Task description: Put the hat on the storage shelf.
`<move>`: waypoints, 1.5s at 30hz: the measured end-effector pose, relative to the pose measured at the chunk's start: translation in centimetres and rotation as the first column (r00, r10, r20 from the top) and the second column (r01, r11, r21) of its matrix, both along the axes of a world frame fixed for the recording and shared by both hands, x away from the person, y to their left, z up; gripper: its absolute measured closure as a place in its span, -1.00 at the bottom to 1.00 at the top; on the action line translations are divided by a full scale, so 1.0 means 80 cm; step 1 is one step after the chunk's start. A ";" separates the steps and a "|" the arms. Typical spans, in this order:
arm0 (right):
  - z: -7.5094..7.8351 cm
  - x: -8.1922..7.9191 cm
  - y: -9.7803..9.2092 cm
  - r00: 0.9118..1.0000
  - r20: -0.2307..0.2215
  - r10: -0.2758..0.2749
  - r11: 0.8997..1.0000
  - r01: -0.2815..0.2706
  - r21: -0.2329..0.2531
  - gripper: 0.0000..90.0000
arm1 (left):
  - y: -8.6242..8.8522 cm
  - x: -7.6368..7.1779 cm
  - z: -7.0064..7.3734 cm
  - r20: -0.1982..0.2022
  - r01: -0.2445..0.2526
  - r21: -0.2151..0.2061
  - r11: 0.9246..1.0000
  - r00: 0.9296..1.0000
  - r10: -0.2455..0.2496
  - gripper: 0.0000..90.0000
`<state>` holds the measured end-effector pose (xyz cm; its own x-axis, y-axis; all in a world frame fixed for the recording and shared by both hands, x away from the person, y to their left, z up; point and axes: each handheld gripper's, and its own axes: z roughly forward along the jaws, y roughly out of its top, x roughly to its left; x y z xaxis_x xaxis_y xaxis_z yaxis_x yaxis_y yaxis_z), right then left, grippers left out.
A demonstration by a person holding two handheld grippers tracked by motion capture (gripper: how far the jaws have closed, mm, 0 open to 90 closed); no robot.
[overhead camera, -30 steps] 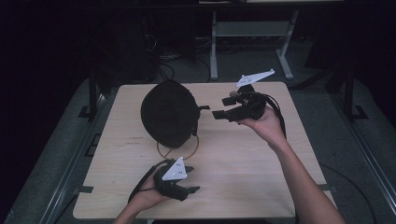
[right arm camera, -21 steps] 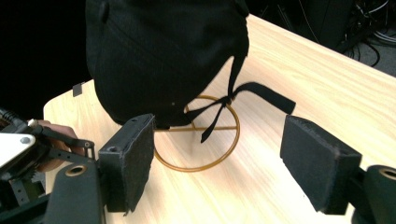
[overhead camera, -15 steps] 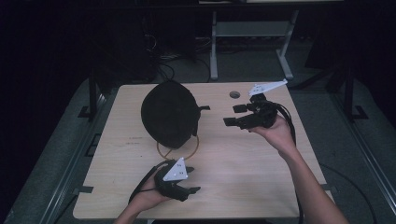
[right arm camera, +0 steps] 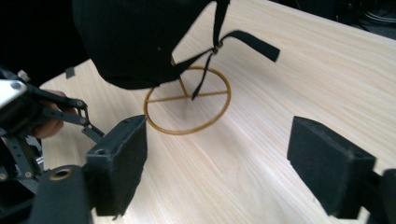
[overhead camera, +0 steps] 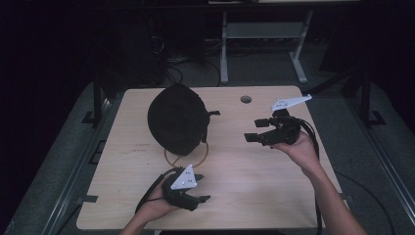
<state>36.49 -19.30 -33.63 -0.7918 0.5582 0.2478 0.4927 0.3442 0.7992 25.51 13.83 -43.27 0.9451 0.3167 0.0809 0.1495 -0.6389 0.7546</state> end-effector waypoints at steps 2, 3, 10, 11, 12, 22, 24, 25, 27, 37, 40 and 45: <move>-0.002 -0.003 -0.004 1.000 -0.001 -0.003 1.000 0.003 -0.004 -0.59 | 0.000 0.000 0.000 0.000 -0.001 0.000 1.000 1.000 0.001 -0.27; -0.004 -0.006 -0.006 1.000 0.000 -0.007 1.000 0.007 -0.001 -0.61 | 0.000 0.000 0.000 -0.001 -0.001 0.003 1.000 1.000 0.001 -0.27; -0.015 -0.027 -0.020 1.000 0.007 -0.013 1.000 0.013 -0.012 -0.62 | -0.002 -0.001 -0.001 0.001 0.002 0.002 1.000 1.000 -0.002 -0.28; -0.018 -0.029 -0.023 1.000 0.007 -0.013 1.000 0.013 -0.013 -0.62 | -0.002 -0.001 -0.001 0.002 0.004 0.003 1.000 1.000 -0.004 -0.28; -0.020 -0.031 -0.025 1.000 0.003 -0.015 1.000 0.015 -0.012 -0.62 | -0.002 -0.001 -0.001 0.001 0.004 0.002 1.000 1.000 -0.004 -0.29; -0.043 -0.045 -0.043 0.999 -0.025 -0.032 0.999 0.032 -0.022 -0.63 | -0.003 -0.001 -0.001 -0.008 -0.002 -0.003 1.000 1.000 0.002 -0.31; -0.047 -0.047 -0.045 0.999 -0.031 -0.033 0.999 0.032 -0.021 -0.63 | -0.003 -0.001 -0.002 -0.015 -0.008 -0.006 1.000 1.000 0.008 -0.33; -0.050 -0.049 -0.046 0.999 -0.033 -0.035 0.999 0.035 -0.021 -0.63 | -0.003 -0.001 -0.002 -0.016 -0.008 -0.005 1.000 1.000 0.008 -0.34; -0.055 -0.052 -0.048 0.999 -0.037 -0.037 0.999 0.036 -0.027 -0.64 | -0.003 -0.001 -0.002 -0.017 -0.009 -0.004 1.000 1.000 0.009 -0.36; -0.070 -0.062 -0.064 0.997 -0.058 -0.058 0.998 0.056 -0.033 -0.64 | -0.005 -0.001 -0.004 -0.020 -0.013 -0.006 1.000 1.000 0.013 -0.39; -0.073 -0.064 -0.067 0.996 -0.062 -0.062 0.998 0.060 -0.035 -0.64 | -0.005 -0.001 -0.004 -0.020 -0.015 -0.005 1.000 1.000 0.015 -0.39; -0.077 -0.071 -0.073 0.996 -0.060 -0.067 0.997 0.065 -0.034 -0.64 | -0.005 -0.001 -0.004 -0.018 -0.015 -0.005 1.000 1.000 0.015 -0.39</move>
<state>30.83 -25.15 -39.83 -0.7367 0.6174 0.2758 0.5628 0.3337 0.7563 25.43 13.42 -43.57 0.9415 0.3313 0.0627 0.1724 -0.6329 0.7548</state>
